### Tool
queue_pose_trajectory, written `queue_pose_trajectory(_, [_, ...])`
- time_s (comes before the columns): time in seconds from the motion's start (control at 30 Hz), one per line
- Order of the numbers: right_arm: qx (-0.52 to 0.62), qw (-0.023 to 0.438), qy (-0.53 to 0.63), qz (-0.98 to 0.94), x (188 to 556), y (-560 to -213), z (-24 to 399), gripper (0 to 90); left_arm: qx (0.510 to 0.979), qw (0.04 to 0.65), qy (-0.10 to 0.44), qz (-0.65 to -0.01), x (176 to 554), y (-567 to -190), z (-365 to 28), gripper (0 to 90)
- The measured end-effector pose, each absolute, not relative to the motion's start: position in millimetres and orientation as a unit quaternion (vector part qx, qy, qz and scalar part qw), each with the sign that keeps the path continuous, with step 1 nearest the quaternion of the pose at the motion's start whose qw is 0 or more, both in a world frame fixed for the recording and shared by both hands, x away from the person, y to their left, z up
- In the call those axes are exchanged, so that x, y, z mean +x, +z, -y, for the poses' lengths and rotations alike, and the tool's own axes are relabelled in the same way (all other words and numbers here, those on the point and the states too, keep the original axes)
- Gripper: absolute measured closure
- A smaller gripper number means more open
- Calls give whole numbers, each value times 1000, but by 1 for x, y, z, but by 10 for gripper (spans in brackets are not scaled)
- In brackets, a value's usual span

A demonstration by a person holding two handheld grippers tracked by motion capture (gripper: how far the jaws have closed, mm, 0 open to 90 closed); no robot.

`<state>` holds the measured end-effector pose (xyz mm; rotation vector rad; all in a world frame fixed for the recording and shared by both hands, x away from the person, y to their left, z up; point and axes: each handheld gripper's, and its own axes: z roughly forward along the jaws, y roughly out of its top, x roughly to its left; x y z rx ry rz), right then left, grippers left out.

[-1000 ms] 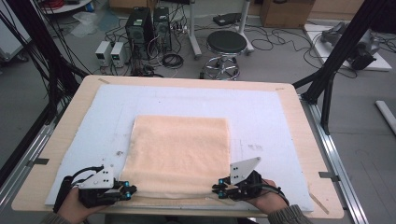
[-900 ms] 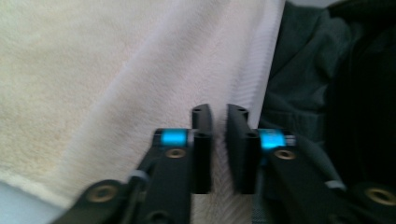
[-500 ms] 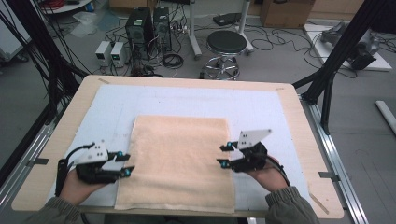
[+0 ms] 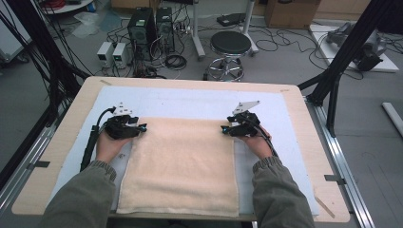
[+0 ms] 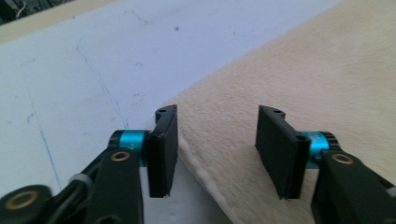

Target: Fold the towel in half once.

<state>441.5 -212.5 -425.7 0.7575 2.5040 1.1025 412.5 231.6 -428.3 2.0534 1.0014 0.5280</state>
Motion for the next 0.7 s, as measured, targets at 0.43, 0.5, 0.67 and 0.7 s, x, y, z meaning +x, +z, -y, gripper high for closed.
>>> queue_pose_trajectory(0.43, [244,184,387,-870,461,-400,199,858,769,409,247,-425,431,-414,-230,843])
queue_pose_trajectory(0.5, [254,209,380,-864,470,-387,198,848,764,411,258,-425,441,-402,-226,834])
queue_pose_trajectory(0.67, [300,189,366,-860,481,-396,198,596,781,380,256,-425,447,-397,-222,642])
queue_pose_trajectory(0.7, [298,177,361,-866,481,-399,199,561,782,382,249,-425,446,-398,-223,621])
